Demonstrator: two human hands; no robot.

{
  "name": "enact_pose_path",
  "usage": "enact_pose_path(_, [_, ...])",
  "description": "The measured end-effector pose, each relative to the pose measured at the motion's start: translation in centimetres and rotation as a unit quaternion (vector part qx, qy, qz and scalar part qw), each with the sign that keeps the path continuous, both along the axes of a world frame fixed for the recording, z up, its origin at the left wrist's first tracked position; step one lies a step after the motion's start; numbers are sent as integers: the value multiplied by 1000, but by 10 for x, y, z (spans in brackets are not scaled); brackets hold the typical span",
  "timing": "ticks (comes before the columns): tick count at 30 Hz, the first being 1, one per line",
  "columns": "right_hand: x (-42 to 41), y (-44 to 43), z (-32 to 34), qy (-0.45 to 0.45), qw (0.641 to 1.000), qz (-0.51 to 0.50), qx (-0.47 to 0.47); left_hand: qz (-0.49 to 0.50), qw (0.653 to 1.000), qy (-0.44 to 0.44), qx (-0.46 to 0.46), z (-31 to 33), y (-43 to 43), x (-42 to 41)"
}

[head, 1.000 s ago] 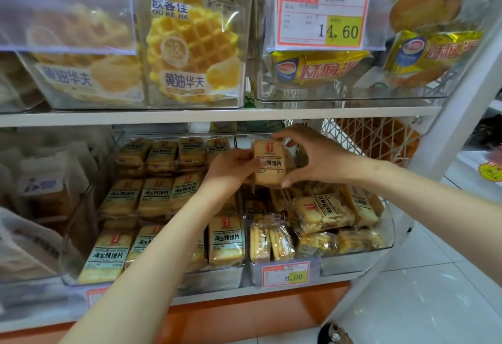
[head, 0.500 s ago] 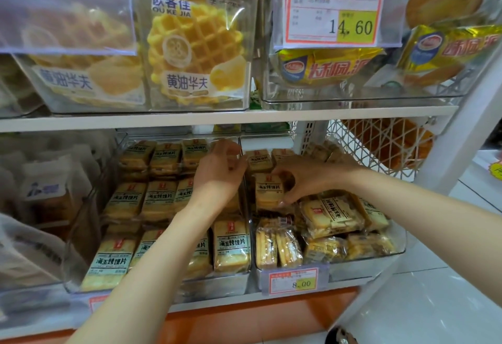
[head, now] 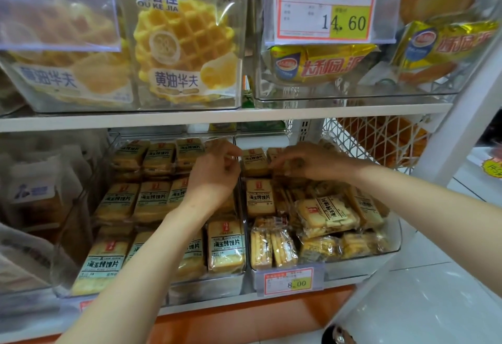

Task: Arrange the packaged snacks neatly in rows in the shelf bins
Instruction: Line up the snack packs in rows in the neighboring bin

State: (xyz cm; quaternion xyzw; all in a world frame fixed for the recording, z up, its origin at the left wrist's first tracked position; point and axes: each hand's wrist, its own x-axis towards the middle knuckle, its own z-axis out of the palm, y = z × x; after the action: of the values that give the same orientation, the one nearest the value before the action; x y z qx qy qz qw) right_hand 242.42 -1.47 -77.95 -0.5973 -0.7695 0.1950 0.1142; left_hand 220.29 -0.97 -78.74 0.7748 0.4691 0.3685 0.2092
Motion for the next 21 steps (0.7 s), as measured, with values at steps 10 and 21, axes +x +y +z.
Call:
enact_pose_path(10, [-11,-1,-12,-112,992,52,31,-59,995,75,35,-4,2,5])
enact_pose_path(21, [4,-87,-8,133,982,-102,80,-255,805,529,-81,4,28,27])
